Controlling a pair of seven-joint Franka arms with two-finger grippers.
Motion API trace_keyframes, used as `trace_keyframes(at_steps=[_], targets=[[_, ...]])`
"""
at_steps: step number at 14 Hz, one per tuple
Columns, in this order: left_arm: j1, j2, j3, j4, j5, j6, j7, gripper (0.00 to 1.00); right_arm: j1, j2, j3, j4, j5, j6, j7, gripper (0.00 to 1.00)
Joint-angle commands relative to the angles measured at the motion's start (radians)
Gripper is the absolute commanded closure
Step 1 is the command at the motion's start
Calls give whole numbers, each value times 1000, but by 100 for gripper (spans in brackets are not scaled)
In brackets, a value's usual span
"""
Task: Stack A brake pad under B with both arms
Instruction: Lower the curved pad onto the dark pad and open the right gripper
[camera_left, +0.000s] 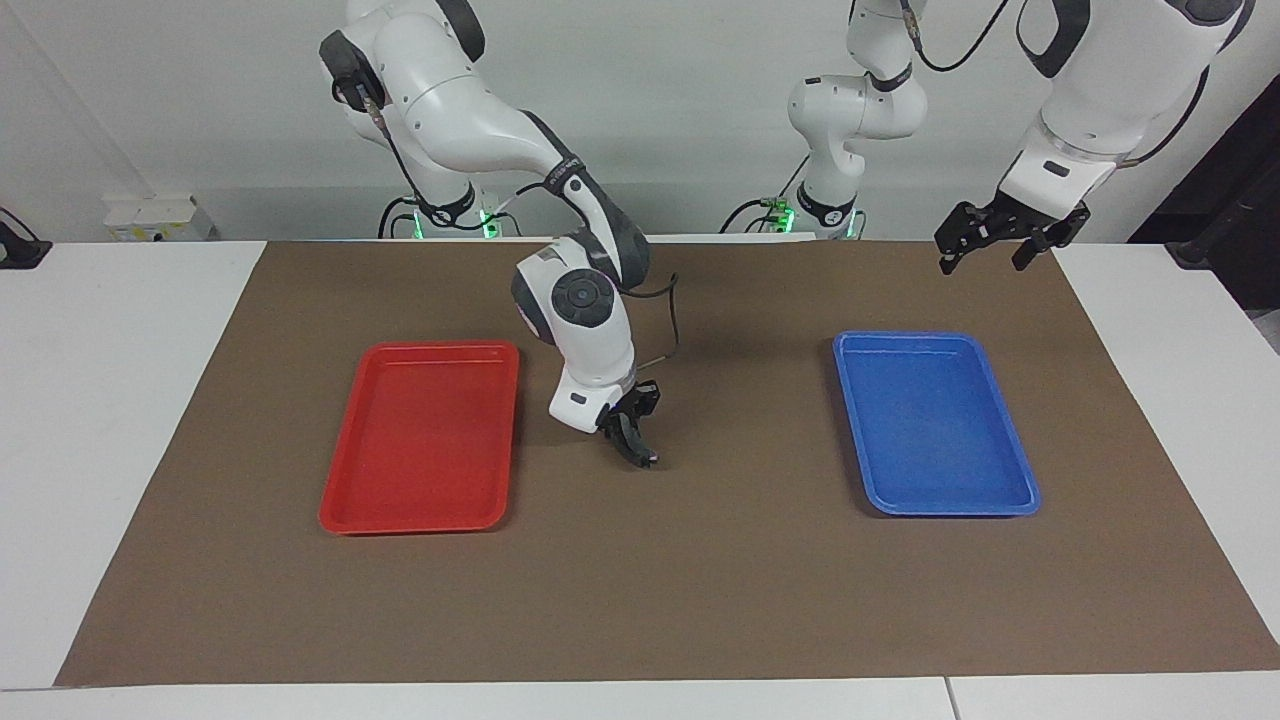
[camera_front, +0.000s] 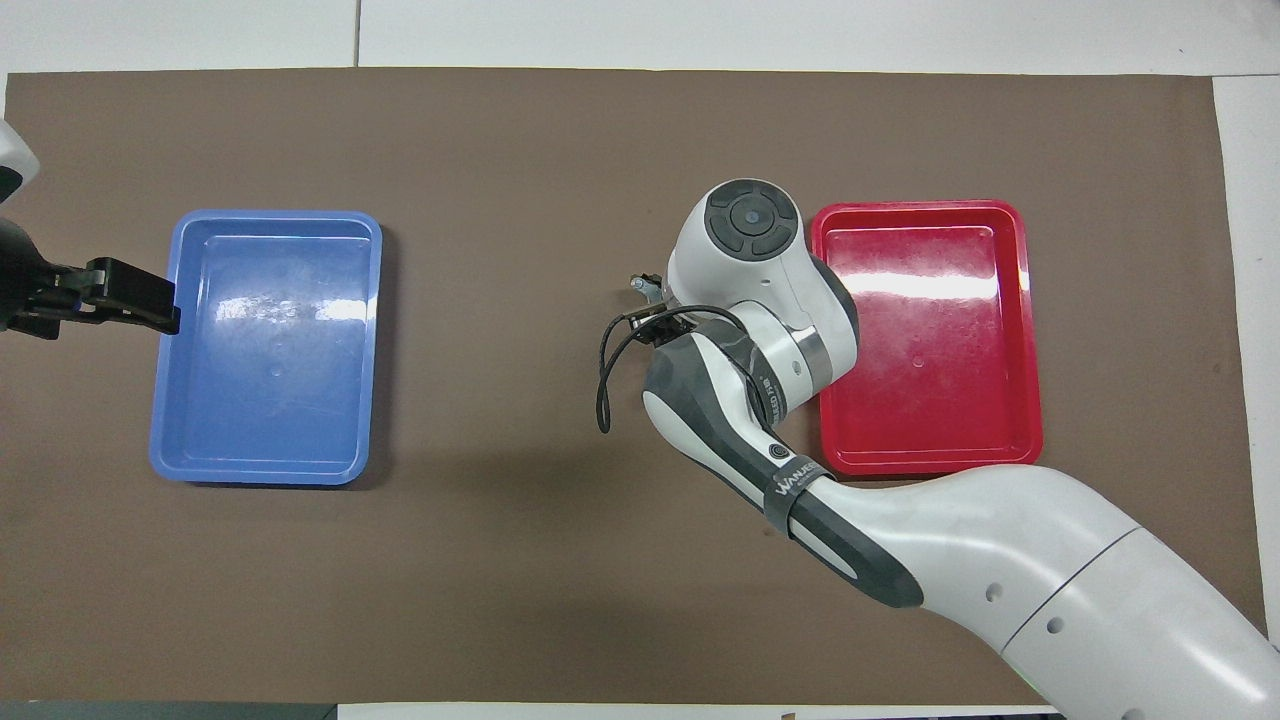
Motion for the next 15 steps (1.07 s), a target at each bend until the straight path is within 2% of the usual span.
trace_keyframes(at_steps=[1, 15], targets=[[-9, -16, 7, -26, -14, 14, 1, 0, -16, -19, 14, -28, -13, 23, -20, 100], [-11, -18, 7, -35, -17, 13, 0, 0, -9, -51, 18, -115, -15, 60, -46, 100]])
